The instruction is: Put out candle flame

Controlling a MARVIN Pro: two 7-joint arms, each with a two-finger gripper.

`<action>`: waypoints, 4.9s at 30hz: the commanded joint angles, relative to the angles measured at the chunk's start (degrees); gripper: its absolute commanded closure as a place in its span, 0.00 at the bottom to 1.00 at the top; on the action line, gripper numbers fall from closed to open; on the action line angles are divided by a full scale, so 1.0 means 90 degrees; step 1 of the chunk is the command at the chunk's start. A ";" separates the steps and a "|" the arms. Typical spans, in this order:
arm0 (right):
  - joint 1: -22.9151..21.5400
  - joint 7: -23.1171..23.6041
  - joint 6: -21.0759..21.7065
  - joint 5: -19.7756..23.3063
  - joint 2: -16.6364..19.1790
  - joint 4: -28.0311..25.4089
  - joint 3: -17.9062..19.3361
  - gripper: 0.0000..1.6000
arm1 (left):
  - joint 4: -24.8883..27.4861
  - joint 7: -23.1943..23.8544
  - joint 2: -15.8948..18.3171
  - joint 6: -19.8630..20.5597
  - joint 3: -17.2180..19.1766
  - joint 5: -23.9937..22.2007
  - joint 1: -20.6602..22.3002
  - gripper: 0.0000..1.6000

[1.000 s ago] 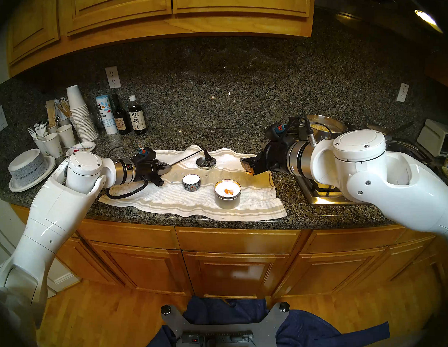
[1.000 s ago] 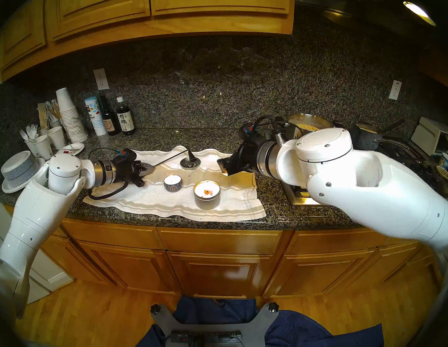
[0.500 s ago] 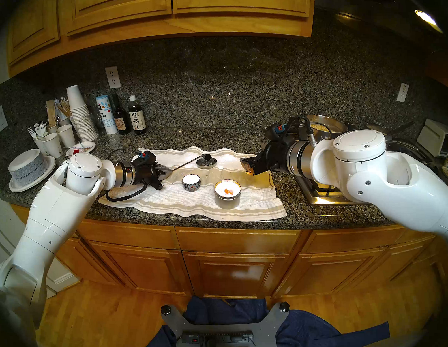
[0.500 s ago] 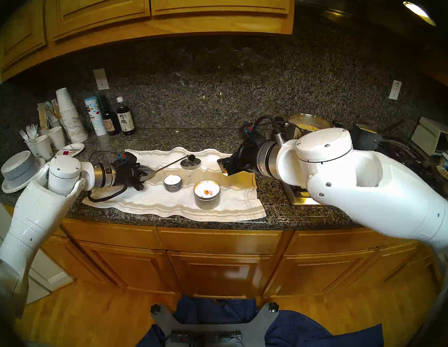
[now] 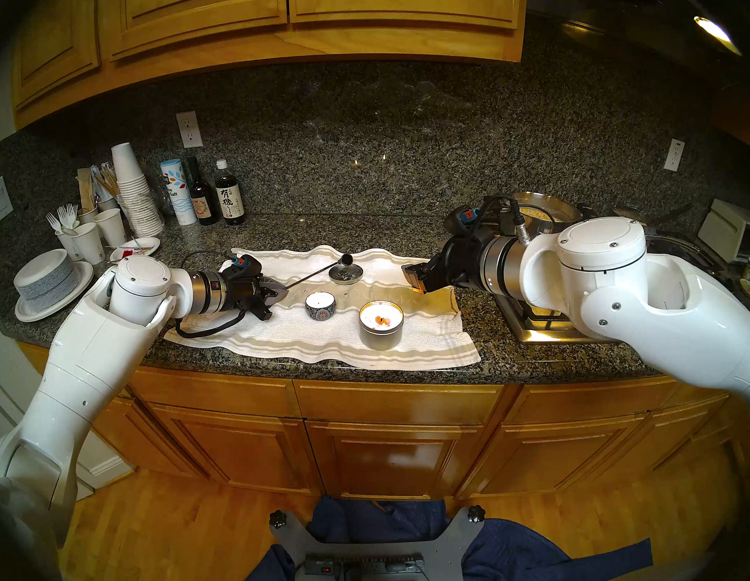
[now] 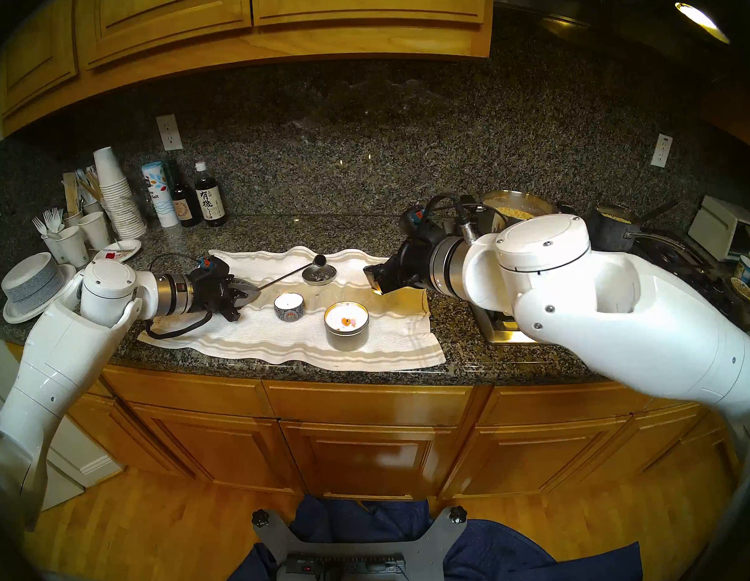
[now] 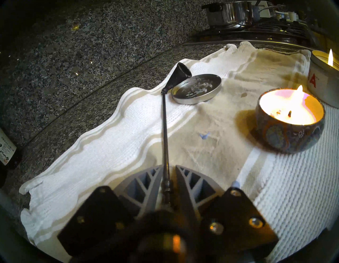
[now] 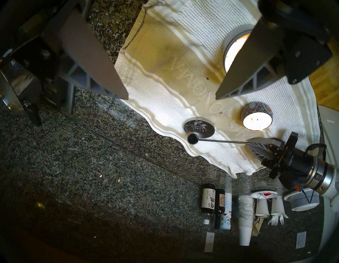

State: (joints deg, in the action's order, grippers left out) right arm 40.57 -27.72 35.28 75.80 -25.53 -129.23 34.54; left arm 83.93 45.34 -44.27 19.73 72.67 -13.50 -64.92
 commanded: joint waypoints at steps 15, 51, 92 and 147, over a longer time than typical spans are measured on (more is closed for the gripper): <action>-0.0163 -0.0005 -0.0046 -0.0030 0.0000 -0.0008 0.0159 0.00 | 0.0405 -0.0223 0.0040 -0.0327 0.0199 0.0291 0.0278 1.00; -0.0169 0.0003 -0.0048 -0.0030 0.0001 -0.0006 0.0161 0.00 | 0.0771 -0.0839 0.0400 -0.1664 0.0826 0.0351 -0.0624 0.69; -0.0168 -0.0004 -0.0047 -0.0027 0.0001 -0.0007 0.0157 0.00 | -0.0412 -0.0104 -0.0003 -0.1154 0.0456 0.0437 0.0278 0.42; -0.0165 -0.0011 -0.0046 -0.0026 0.0000 -0.0009 0.0153 0.00 | 0.0133 -0.0020 0.0090 -0.1145 0.0610 0.0870 0.0303 1.00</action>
State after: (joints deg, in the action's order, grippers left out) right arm 40.55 -27.77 35.28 75.84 -25.52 -129.23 34.50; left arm 79.11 47.27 -44.74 12.72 74.48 -4.31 -61.67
